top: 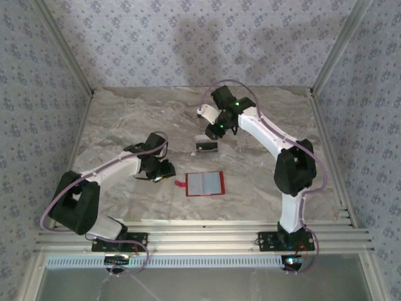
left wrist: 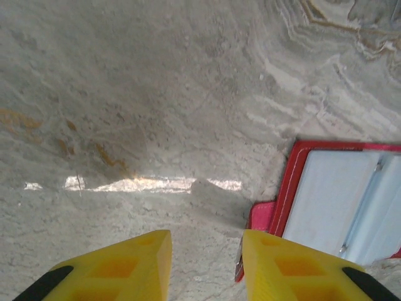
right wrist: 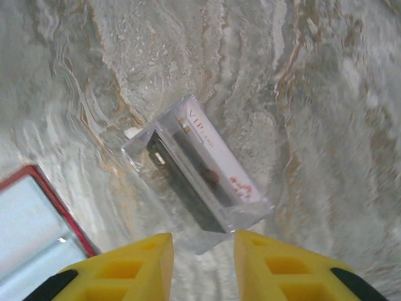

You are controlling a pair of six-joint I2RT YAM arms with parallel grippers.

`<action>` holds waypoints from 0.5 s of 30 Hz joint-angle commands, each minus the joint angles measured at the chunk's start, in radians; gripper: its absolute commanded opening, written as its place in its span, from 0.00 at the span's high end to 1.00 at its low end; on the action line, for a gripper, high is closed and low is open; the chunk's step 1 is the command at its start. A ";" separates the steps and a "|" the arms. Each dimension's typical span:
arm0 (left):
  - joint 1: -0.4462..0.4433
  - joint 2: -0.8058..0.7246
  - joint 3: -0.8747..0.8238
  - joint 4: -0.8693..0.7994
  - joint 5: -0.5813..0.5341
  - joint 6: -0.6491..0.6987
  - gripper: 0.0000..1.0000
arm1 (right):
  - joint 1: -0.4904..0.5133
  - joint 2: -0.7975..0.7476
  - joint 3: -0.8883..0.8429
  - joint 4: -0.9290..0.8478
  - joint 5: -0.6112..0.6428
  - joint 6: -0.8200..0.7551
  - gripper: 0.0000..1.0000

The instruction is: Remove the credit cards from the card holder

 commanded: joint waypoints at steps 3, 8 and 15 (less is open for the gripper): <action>0.053 0.017 0.044 0.014 0.052 0.053 0.64 | 0.006 -0.166 -0.228 0.174 -0.083 0.445 0.72; 0.105 0.020 0.061 0.007 0.068 0.079 0.64 | 0.011 -0.225 -0.363 0.187 -0.214 0.774 0.74; 0.138 0.020 0.079 0.002 0.088 0.100 0.64 | 0.100 -0.264 -0.508 0.256 -0.254 0.940 0.72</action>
